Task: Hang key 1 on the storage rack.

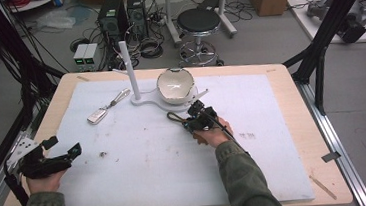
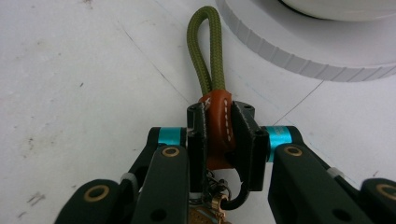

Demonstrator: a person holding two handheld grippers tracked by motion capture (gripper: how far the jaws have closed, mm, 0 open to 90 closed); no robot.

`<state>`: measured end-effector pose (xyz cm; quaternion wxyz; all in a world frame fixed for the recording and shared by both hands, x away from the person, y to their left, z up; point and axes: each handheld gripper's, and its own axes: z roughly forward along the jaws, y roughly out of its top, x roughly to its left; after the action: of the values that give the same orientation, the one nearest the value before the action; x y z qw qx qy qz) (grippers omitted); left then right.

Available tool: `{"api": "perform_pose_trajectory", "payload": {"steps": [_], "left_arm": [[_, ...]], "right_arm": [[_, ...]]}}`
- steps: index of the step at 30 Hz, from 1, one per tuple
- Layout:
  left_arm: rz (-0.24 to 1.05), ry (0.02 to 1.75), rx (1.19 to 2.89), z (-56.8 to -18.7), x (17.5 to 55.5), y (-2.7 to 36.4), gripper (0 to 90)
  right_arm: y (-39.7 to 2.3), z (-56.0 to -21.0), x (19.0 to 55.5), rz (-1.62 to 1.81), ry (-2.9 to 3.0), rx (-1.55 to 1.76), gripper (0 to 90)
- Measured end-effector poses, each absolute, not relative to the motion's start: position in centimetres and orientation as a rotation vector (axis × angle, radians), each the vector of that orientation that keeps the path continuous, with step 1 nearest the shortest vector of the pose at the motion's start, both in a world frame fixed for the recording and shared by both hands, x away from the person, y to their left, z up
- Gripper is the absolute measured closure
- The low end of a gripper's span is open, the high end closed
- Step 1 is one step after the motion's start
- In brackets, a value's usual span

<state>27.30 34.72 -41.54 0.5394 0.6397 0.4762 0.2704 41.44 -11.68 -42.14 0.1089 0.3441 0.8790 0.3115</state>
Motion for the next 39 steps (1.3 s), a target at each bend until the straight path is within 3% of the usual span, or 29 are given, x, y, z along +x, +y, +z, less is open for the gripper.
{"api": "perform_pose_trajectory", "payload": {"steps": [39], "left_arm": [[0.64, 1.137, 1.525, -41.7, 27.3, 34.7, 1.7]], "right_arm": [[-11.6, -35.4, 40.4, 1.168, 2.535, 1.032, 76.9]]}}
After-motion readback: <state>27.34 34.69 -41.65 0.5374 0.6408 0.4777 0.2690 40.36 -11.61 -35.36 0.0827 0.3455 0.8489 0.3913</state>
